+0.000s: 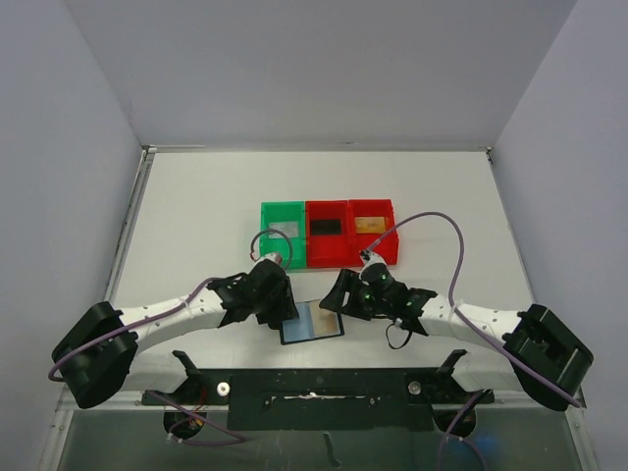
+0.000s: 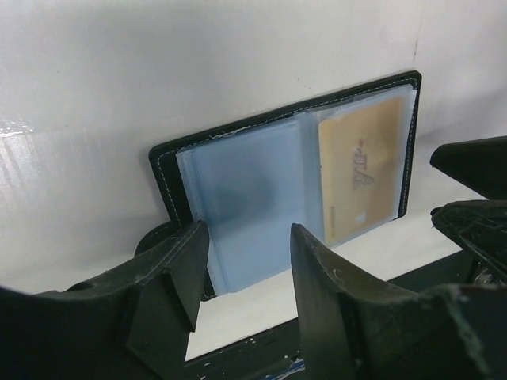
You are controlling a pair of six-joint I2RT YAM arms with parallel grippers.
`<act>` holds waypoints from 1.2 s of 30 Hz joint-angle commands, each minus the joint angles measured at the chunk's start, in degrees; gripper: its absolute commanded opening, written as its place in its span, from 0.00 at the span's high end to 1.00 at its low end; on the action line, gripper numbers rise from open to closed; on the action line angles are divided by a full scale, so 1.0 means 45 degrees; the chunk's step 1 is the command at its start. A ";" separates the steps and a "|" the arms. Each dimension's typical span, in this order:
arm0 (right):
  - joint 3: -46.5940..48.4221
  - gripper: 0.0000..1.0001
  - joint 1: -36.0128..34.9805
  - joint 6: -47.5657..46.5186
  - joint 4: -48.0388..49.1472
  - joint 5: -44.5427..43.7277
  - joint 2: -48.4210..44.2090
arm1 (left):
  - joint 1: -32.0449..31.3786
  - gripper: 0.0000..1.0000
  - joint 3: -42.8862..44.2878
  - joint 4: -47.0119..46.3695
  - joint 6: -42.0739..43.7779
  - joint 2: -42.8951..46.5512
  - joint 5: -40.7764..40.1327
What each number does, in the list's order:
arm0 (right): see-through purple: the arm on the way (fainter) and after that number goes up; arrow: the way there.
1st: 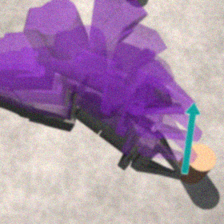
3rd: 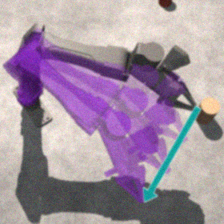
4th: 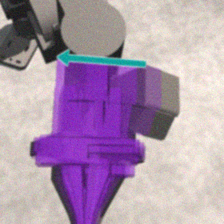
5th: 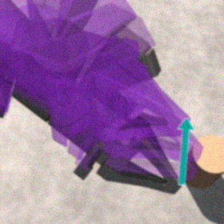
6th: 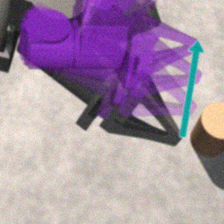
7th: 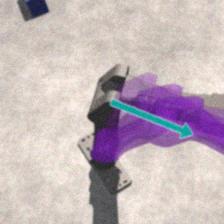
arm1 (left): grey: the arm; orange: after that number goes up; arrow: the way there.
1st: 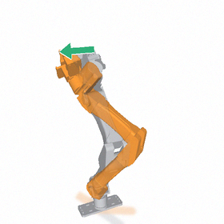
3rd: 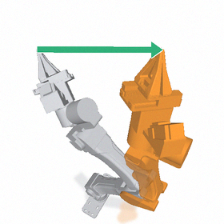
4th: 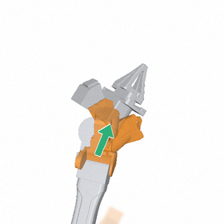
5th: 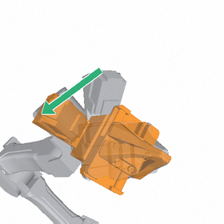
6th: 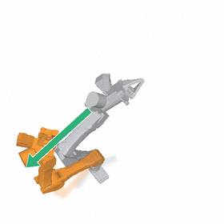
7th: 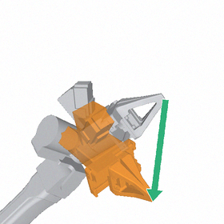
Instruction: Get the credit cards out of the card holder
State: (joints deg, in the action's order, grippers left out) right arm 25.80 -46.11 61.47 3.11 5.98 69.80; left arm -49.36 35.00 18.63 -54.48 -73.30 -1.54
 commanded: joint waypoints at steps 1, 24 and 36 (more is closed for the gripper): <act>0.0794 0.37 -0.0374 0.0336 0.0094 -0.0887 0.0390 | -0.0058 0.56 -0.0191 -0.0121 -0.0035 0.0343 -0.0262; 0.1892 0.52 -0.0761 0.0450 -0.1130 -0.0765 0.2229 | -0.0053 0.66 -0.0674 -0.0504 0.0361 0.0294 0.0105; 0.2547 0.50 -0.0985 0.0088 -0.2214 -0.1308 0.1985 | -0.0056 0.73 -0.0708 -0.0445 0.0368 0.0654 -0.0112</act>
State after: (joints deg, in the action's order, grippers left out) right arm 34.52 -50.00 63.05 -4.97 2.37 80.14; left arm -49.41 31.38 18.59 -53.34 -71.99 -1.48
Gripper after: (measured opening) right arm 0.496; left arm 0.271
